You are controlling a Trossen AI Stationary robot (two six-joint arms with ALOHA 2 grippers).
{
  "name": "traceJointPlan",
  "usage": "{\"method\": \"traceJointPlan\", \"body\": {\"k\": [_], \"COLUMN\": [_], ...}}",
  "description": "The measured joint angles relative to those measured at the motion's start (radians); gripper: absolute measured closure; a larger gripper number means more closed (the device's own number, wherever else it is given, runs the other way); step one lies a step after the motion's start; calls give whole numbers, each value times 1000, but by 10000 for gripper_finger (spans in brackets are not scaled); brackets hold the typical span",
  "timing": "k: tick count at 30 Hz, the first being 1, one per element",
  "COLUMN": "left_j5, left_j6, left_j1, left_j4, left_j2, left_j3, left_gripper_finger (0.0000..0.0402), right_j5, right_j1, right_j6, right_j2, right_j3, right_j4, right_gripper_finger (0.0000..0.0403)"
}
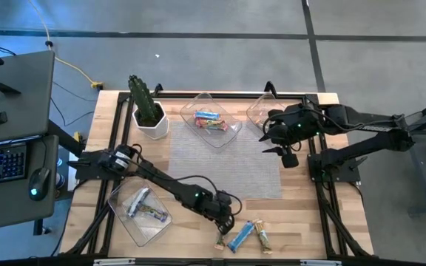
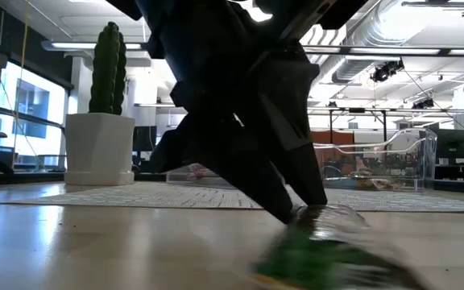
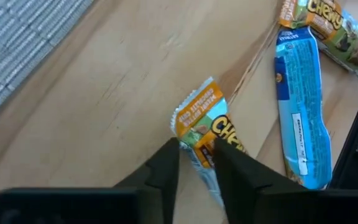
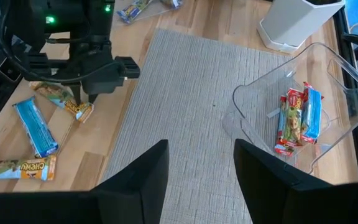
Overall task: Pick and place Granola Bars by type
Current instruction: Put the yellow granola bar into the top right transparent bin
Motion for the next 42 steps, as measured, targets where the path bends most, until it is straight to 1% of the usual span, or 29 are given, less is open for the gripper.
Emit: {"method": "traceJointPlan", "body": {"k": [4, 6, 8, 13, 17, 20, 25, 34, 36, 38, 40, 42], "left_j5": [1, 5, 11, 19, 18, 27, 71, 52, 82, 146, 187, 196], "left_j6": [50, 73, 95, 152, 222, 262, 317, 444, 444, 447, 487, 539], "left_j1": [18, 29, 43, 86, 128, 160, 203, 292, 313, 327, 328, 326], "left_j4": [6, 29, 52, 35, -1, 5, 17, 44, 36, 35, 37, 43], "left_j2": [0, 0, 0, 4, 5, 5, 5, 3, 3, 3, 2, 2], "left_j3": [0, -1, -1, 28, 59, 61, 61, 63, 64, 64, 64, 64], "left_gripper_finger": [373, 394, 392, 400, 401, 401, 401, 401, 401, 398, 390, 376], "right_j5": [0, 0, 0, 0, 0, 0, 0, 0, 0, 0, 0, 0], "right_j1": [0, 0, 0, 0, 0, 0, 0, 0, 0, 0, 0, 0], "right_j6": [0, 0, 0, 0, 8, 26, 34, 37, 39, 39, 38, 38], "right_j2": [0, 0, 0, 0, 0, 0, 0, 0, 0, 0, 0, 0], "right_j3": [0, 0, 0, 0, 0, 0, 0, 0, 0, 0, 0, 0], "right_j4": [0, 0, 0, -4, -44, -72, -98, -96, -96, -96, -96, -96], "right_gripper_finger": [238, 237, 238, 238, 238, 238, 238, 238, 238, 237, 238, 237]}}
